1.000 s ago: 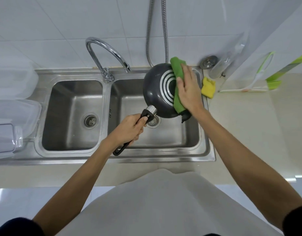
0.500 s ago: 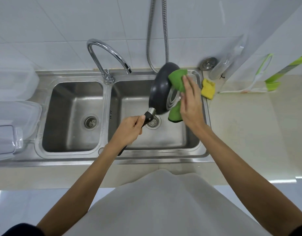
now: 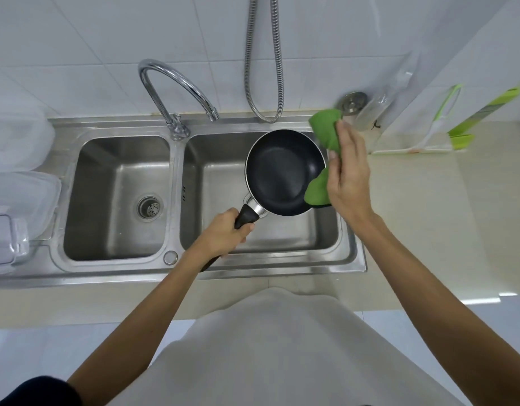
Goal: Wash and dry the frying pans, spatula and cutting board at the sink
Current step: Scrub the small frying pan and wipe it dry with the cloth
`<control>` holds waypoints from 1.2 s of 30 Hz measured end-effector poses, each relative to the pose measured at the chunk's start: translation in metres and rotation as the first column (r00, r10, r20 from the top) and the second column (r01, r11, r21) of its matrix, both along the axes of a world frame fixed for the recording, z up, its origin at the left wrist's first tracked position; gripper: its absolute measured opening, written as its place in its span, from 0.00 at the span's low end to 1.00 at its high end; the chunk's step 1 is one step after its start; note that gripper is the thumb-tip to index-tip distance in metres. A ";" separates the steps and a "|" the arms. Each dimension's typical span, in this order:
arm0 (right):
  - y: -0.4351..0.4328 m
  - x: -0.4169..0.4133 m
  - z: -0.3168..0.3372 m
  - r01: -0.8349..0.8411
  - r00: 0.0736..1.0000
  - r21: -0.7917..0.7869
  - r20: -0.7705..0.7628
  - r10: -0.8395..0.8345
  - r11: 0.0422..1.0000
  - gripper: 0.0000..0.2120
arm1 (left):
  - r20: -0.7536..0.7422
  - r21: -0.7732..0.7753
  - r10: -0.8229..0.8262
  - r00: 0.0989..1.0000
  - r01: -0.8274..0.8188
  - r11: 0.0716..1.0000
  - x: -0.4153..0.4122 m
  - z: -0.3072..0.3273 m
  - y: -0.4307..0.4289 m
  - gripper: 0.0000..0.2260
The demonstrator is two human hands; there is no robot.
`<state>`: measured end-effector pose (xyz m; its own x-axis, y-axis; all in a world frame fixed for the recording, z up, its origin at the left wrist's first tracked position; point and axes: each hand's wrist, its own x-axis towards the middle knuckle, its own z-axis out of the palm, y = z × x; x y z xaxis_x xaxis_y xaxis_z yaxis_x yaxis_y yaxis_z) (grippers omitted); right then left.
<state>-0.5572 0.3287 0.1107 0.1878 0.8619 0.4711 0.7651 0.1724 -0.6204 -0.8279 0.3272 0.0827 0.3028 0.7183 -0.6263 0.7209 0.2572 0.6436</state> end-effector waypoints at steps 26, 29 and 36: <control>0.022 -0.009 -0.024 -0.055 0.987 -0.801 -0.134 -0.088 0.596 0.28 | -0.021 0.128 0.001 1.000 0.002 0.992 0.011 0.003 -0.008 0.13; 0.023 -0.017 -0.022 -0.137 0.987 -0.830 -0.159 0.006 0.540 0.16 | -0.024 0.117 0.002 1.000 0.001 0.993 0.012 0.004 -0.008 0.13; 0.020 -0.008 -0.013 -0.100 0.989 -0.771 -0.148 -0.024 0.629 0.16 | -0.009 0.071 -0.016 1.000 0.017 0.997 0.011 0.006 -0.010 0.11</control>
